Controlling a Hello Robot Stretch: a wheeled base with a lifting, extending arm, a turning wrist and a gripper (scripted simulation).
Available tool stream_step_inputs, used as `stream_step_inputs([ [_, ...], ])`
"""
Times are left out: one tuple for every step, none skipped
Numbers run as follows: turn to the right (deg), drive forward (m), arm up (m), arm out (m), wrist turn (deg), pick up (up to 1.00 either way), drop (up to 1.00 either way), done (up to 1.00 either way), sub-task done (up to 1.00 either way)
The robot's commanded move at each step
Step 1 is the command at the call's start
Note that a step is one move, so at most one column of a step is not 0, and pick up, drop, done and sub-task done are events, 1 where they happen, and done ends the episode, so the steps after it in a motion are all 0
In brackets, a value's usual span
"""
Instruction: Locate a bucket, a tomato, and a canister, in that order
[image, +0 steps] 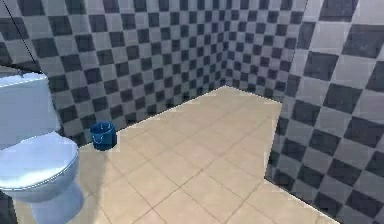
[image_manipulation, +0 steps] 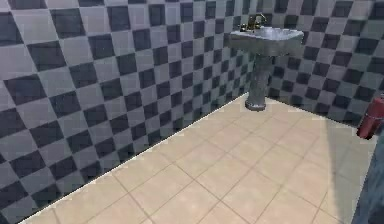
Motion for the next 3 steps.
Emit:
stream_step_inputs([
  [-9.0, 0.0, 0.0, 0.0, 0.0, 0.0, 0.0, 0.0, 0.0],
  [0.0, 1.0, 0.0, 0.0, 0.0, 0.0, 0.0, 0.0, 0.0],
  [-3.0, 0.0, 0.0, 0.0, 0.0, 0.0, 0.0, 0.0, 0.0],
])
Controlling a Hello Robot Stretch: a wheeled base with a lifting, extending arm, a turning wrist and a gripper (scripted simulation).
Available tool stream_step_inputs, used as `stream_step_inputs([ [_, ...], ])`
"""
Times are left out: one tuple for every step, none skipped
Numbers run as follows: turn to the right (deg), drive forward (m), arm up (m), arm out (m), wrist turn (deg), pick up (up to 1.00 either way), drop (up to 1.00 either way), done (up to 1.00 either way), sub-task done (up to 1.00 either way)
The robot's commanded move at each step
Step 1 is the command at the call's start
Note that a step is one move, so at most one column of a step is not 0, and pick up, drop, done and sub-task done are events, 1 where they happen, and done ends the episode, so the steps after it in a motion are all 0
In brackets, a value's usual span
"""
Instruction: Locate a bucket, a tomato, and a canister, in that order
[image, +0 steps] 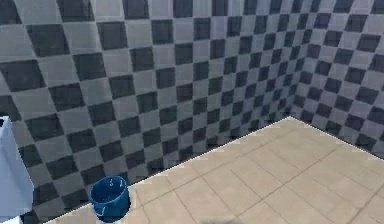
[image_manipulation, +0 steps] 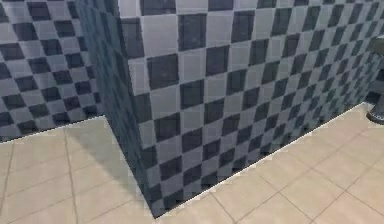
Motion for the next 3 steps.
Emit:
stream_step_inputs([
  [0.0, 0.2, 0.0, 0.0, 0.0, 0.0, 0.0, 0.0, 0.0],
  [-33.0, 0.0, 0.0, 0.0, 0.0, 0.0, 0.0, 0.0, 0.0],
  [0.0, 0.0, 0.0, 0.0, 0.0, 0.0, 0.0, 0.0, 1.0],
])
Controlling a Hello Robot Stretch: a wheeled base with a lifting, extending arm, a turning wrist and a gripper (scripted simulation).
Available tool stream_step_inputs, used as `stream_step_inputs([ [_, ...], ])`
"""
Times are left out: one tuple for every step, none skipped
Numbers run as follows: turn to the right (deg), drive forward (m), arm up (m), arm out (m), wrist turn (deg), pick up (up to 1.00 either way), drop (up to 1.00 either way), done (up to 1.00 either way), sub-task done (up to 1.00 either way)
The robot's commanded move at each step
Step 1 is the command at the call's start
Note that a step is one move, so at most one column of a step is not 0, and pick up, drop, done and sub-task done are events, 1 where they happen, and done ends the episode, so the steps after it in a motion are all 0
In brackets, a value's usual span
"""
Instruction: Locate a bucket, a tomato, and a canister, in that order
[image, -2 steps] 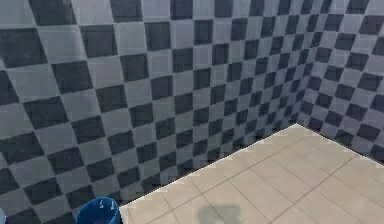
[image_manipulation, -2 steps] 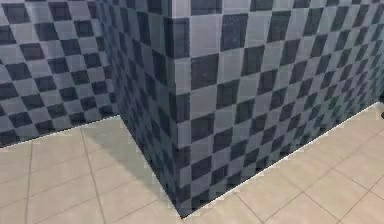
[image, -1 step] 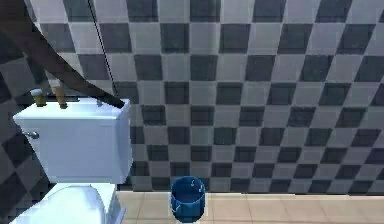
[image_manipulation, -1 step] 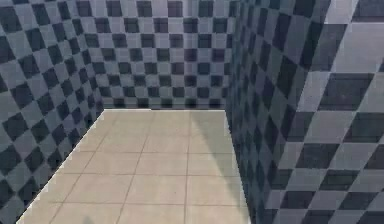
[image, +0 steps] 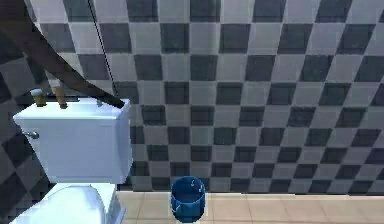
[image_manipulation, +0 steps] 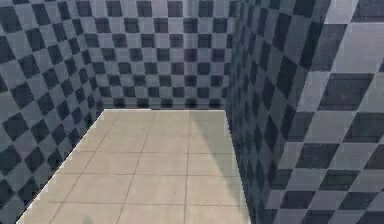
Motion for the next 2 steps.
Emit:
stream_step_inputs([
  [-45.0, 0.0, 0.0, 0.0, 0.0, 0.0, 0.0, 0.0, 0.0],
  [-45.0, 0.0, 0.0, 0.0, 0.0, 0.0, 0.0, 0.0, 0.0],
])
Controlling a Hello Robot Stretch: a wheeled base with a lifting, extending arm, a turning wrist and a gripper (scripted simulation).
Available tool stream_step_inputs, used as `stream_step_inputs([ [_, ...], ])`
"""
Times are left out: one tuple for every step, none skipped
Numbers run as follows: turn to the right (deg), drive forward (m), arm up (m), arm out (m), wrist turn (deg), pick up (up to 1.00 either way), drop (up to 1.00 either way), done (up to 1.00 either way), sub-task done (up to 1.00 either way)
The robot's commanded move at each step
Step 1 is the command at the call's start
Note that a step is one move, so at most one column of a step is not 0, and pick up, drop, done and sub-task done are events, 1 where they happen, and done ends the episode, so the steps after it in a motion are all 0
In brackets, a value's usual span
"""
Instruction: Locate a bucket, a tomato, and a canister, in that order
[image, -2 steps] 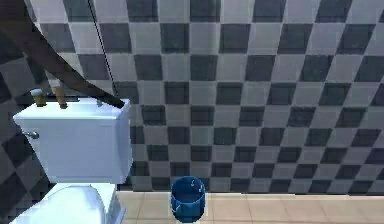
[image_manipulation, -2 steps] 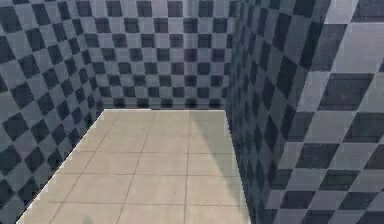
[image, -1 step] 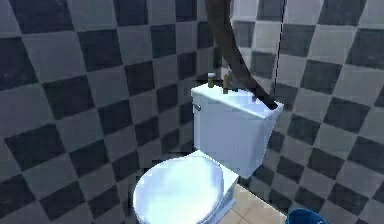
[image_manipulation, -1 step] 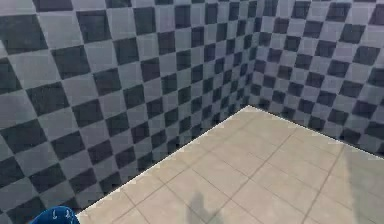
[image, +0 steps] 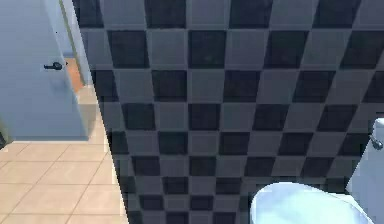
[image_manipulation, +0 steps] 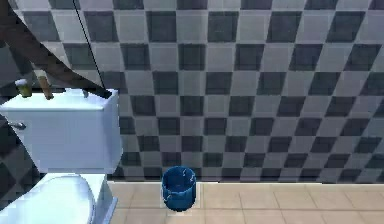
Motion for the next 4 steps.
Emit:
stream_step_inputs([
  [-42.0, 0.0, 0.0, 0.0, 0.0, 0.0, 0.0, 0.0, 0.0],
  [0.0, 1.0, 0.0, 0.0, 0.0, 0.0, 0.0, 0.0, 0.0],
  [-18.0, 0.0, 0.0, 0.0, 0.0, 0.0, 0.0, 0.0, 0.0],
  [0.0, 0.15, 0.0, 0.0, 0.0, 0.0, 0.0, 0.0, 0.0],
])
